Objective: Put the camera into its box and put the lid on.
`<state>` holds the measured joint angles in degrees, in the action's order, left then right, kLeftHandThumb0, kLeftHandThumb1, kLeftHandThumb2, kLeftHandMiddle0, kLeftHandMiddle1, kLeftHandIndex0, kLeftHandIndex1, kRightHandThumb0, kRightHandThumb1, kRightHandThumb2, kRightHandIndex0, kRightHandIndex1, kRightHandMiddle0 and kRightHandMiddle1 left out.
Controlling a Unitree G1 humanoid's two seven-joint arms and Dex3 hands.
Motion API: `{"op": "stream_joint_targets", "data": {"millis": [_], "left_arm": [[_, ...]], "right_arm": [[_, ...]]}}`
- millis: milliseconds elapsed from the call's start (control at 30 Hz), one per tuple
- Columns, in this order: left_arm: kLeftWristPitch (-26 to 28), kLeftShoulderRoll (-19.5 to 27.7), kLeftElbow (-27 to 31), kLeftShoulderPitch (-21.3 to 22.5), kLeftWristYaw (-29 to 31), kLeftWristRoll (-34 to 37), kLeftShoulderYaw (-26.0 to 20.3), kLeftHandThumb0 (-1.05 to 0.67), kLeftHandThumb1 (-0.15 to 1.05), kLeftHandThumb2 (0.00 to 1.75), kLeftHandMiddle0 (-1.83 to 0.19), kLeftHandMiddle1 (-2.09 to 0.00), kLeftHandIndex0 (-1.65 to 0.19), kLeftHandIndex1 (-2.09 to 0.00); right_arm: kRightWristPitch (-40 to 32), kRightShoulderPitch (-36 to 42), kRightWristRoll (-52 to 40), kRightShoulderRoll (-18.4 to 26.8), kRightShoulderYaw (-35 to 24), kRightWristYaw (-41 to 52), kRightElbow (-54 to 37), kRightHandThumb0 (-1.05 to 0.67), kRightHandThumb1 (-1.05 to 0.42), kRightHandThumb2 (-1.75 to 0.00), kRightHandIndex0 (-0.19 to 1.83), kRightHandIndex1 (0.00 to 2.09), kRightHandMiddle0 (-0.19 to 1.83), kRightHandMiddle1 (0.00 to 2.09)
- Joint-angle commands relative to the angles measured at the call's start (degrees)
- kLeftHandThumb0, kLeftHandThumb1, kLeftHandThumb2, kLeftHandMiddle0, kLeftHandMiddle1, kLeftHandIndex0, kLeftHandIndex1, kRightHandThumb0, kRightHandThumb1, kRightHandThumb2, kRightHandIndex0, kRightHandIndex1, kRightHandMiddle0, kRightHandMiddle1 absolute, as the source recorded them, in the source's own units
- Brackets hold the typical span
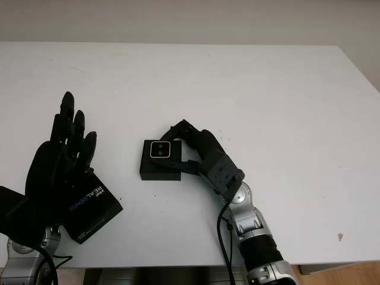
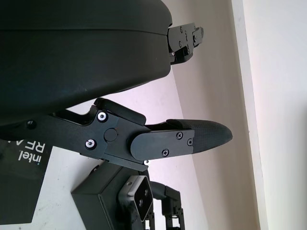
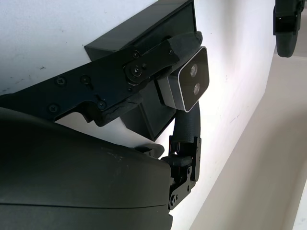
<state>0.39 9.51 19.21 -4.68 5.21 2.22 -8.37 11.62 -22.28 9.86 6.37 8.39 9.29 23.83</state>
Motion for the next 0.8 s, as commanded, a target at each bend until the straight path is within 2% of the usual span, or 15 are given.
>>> {"op": "stream_joint_targets", "data": {"millis": [0, 67, 133, 267, 400, 767], "left_arm": [[-0.4, 0.1, 1.0, -0.3, -0.2, -0.1, -0.3, -0.7, 1.05, 0.47, 0.15, -0.06, 0.16, -0.06], [-0.7, 0.3, 0.9, -0.3, -0.2, -0.4, -0.2, -0.7, 1.05, 0.47, 0.15, -0.06, 0.16, -0.06], [-0.7, 0.2, 0.9, -0.3, -0.1, -0.2, -0.2, -0.7, 1.05, 0.48, 0.15, -0.06, 0.16, -0.06], [-0.2, 0.0, 1.0, -0.2, -0.4, -0.3, -0.3, -0.71, 1.05, 0.47, 0.14, -0.06, 0.15, -0.06], [-0.4, 0.2, 0.9, -0.2, -0.3, -0.2, -0.3, -0.71, 1.05, 0.47, 0.14, -0.06, 0.15, -0.06], [-0.6, 0.3, 0.9, -0.2, 0.1, 0.0, -0.3, -0.7, 1.05, 0.47, 0.15, -0.05, 0.16, -0.05]], "right_arm": [[-0.9, 0.5, 0.4, 0.5, 0.3, 0.1, -0.6, -0.49, -1.04, -0.08, 0.32, 0.13, 0.37, 1.55], [-2.2, 0.5, 1.2, 1.0, 0.9, 0.7, -1.3, -0.51, -1.03, -0.06, 0.28, 0.1, 0.27, 1.39], [-2.9, 0.8, 2.0, 1.6, 1.6, 1.4, -2.3, -0.56, -1.01, -0.05, 0.2, 0.06, 0.17, 1.09], [-3.0, 1.5, 4.3, 2.5, 2.9, 1.2, -4.5, -0.63, -0.99, -0.05, 0.04, 0.02, 0.13, 0.61], [-3.8, 1.9, 5.2, 2.7, 3.3, 1.1, -5.9, -0.62, -0.97, -0.05, -0.03, 0.02, 0.14, 0.46], [-5.3, 2.9, 4.8, 3.0, 3.3, 1.3, -7.9, -0.61, -0.95, -0.05, -0.05, 0.04, 0.18, 0.38]]}}
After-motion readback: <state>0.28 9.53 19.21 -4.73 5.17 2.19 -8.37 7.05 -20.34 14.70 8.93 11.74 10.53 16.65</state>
